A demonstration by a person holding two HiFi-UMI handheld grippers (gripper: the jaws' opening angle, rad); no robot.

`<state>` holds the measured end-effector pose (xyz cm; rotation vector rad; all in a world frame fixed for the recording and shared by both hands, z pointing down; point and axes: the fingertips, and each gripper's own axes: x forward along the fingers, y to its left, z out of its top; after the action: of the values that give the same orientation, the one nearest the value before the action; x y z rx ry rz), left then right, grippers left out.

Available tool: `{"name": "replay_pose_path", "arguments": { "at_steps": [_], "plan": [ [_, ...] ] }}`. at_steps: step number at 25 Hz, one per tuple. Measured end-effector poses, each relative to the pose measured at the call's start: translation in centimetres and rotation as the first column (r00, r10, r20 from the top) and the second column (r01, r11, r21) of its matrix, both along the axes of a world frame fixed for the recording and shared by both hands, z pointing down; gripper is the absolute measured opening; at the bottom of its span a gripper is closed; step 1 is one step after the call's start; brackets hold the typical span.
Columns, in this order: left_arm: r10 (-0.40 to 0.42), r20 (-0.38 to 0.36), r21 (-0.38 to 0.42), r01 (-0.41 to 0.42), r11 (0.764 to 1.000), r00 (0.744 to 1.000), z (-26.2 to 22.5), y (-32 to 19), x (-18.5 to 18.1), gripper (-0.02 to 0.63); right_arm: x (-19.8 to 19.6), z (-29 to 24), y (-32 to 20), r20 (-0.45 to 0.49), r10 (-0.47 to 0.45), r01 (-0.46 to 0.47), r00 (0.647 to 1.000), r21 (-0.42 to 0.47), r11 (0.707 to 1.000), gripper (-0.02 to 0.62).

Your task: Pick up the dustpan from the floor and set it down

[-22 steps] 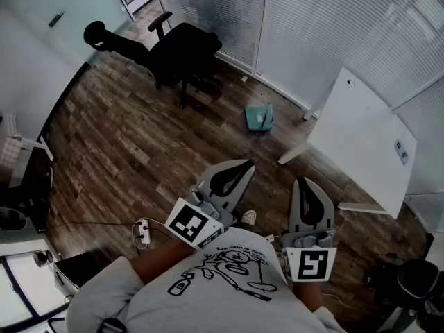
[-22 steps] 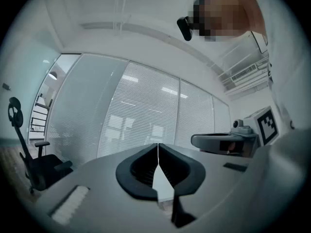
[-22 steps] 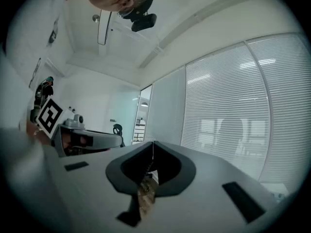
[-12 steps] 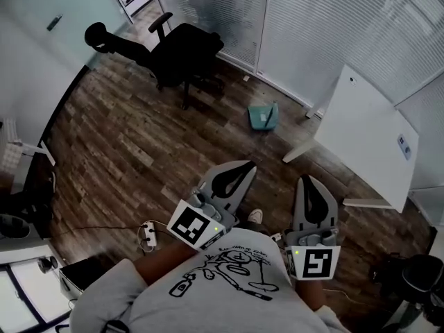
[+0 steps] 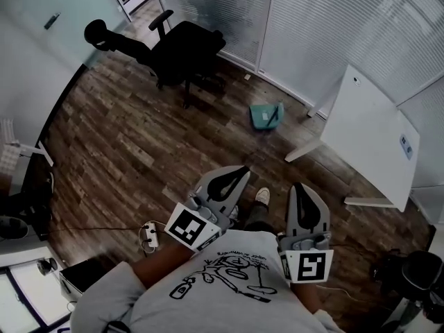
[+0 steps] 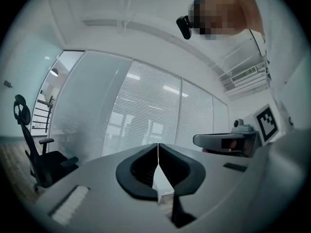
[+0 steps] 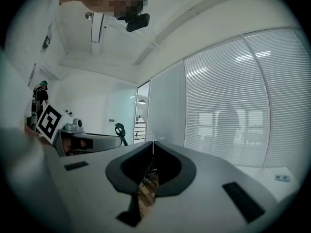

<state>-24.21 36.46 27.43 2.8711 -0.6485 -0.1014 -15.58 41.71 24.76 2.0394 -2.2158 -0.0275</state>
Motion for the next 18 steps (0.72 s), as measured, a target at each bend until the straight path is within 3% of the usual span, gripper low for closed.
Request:
{"name": "replay_pose_path", "arguments": {
  "at_steps": [7,18],
  "plan": [
    [-0.018,0.002,0.019,0.018,1.0,1.0,0.2,-2.0,2.1,0.002,2.5,-0.3,-2.2,-0.017,0.0,0.001,1.0,0.048,0.999,0.006],
    [-0.036,-0.007,0.049,0.037,0.998,0.999,-1.5,-7.0,11.6,0.002,11.6,-1.6,-7.6,-0.023,-0.033,0.035,0.999,0.078,0.996,0.006]
  ]
}}
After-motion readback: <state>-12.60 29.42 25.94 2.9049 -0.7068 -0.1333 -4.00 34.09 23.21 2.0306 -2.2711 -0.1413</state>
